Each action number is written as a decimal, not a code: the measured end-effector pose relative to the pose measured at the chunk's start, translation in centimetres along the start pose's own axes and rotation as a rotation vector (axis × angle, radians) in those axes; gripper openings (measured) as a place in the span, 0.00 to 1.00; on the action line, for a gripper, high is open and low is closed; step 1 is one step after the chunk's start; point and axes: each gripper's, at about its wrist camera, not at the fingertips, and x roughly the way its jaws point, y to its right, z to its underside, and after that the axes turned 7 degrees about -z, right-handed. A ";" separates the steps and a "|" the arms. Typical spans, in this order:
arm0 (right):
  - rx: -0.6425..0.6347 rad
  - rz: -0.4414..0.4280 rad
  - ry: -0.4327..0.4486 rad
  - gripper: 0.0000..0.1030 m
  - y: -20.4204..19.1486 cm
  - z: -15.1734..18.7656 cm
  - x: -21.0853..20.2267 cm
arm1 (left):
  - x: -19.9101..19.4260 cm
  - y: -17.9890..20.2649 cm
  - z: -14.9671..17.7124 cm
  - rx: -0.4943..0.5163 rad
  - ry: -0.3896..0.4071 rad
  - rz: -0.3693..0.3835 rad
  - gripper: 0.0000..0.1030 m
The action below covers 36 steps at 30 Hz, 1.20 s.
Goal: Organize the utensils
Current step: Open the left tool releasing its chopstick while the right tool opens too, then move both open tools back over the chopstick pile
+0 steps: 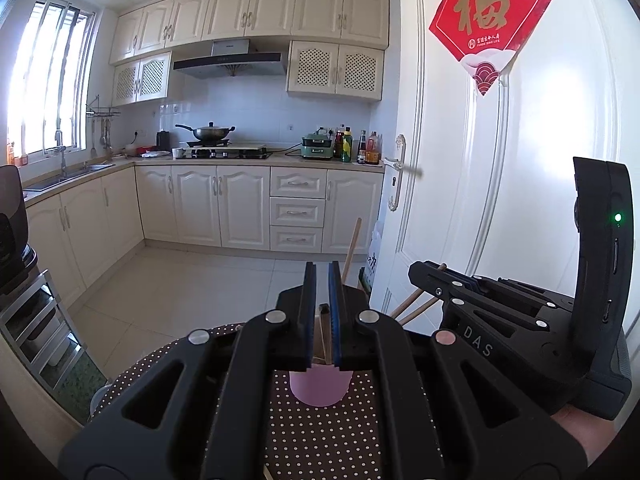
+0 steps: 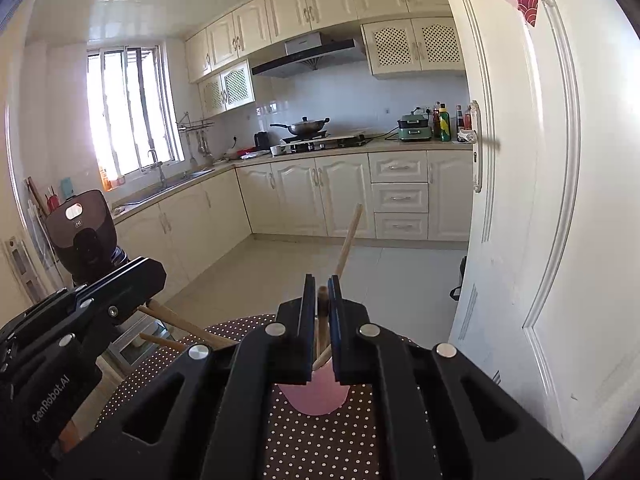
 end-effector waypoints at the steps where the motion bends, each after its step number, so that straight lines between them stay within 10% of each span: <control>1: -0.001 0.002 0.003 0.06 -0.1 -0.1 -0.3 | -0.2 -0.1 0.0 -0.001 0.000 -0.001 0.12; 3: -0.006 0.003 0.005 0.06 -0.3 -0.1 -1.0 | -0.9 -0.1 -0.1 -0.004 0.009 -0.012 0.54; 4: -0.007 0.004 0.008 0.06 -0.4 -0.1 -1.2 | -1.6 -0.2 -0.1 -0.005 0.034 -0.020 0.60; 20: -0.042 -0.029 0.001 0.19 -4.5 1.7 -7.1 | -8.8 -2.3 1.2 0.032 0.023 -0.060 0.65; 36: -0.111 -0.093 -0.176 0.28 -8.4 8.2 -5.6 | -7.2 -6.5 9.0 0.036 -0.378 -0.053 0.67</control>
